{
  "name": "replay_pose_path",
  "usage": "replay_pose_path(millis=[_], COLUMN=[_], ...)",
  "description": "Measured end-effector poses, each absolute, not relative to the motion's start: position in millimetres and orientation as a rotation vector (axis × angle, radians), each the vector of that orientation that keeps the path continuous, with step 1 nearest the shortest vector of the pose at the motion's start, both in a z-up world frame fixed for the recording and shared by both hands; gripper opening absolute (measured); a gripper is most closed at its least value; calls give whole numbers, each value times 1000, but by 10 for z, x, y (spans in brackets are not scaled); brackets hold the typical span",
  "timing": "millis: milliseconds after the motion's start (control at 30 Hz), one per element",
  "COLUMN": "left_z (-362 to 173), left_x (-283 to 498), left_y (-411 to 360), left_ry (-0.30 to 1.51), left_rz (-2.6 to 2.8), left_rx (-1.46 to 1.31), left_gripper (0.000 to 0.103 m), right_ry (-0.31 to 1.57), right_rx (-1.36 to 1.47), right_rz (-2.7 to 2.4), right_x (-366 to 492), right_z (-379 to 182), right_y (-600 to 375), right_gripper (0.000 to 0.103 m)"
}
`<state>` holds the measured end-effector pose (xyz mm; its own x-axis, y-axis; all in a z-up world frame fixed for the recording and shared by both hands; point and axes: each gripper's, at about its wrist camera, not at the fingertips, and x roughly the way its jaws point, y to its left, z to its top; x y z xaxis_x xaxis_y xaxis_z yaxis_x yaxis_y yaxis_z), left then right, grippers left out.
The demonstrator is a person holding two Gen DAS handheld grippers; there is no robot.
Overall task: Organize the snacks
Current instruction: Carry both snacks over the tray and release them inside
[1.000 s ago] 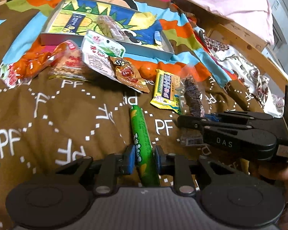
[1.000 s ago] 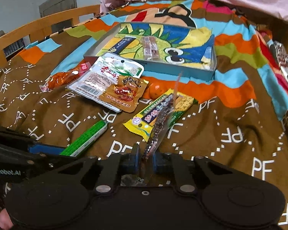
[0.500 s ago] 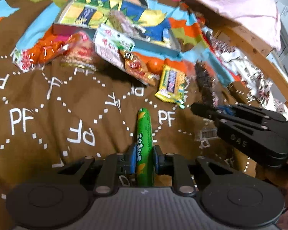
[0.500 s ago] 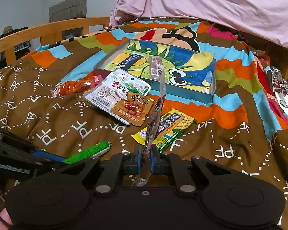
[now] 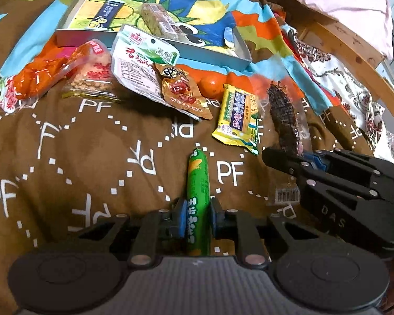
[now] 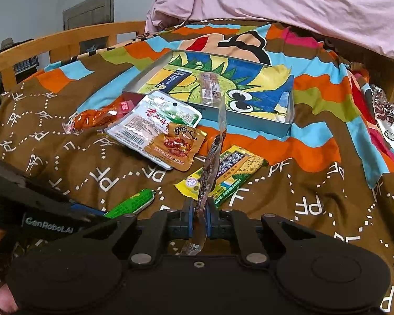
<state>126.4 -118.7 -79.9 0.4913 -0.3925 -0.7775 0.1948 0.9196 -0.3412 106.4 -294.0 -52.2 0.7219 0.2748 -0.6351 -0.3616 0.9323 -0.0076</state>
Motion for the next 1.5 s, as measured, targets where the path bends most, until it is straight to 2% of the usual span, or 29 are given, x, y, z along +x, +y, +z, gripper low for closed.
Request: replay_pose_path(millis=[267, 500, 900, 1133, 1500], left_z=[-524, -85, 502, 426, -369], left_x=[1135, 1163, 2071, 2868, 3892], left_y=[-995, -811, -574, -656, -757], left_ry=[888, 775, 598, 579, 704], left_rz=[-331, -280, -216, -200, -178], left_rx=[-333, -326, -317, -314, -322], left_gripper=[19, 19, 19, 19, 19], right_ry=[604, 518, 402, 434, 558], right_rx=[-132, -172, -191, -170, -83], right_rz=[350, 363, 341, 325, 317], right_x=[1057, 1213, 2176, 3018, 3826], right_z=[-348, 75, 671, 418, -461], right_y=[-2971, -2845, -2723, -2640, -2753], right_gripper=[9, 9, 9, 9, 10])
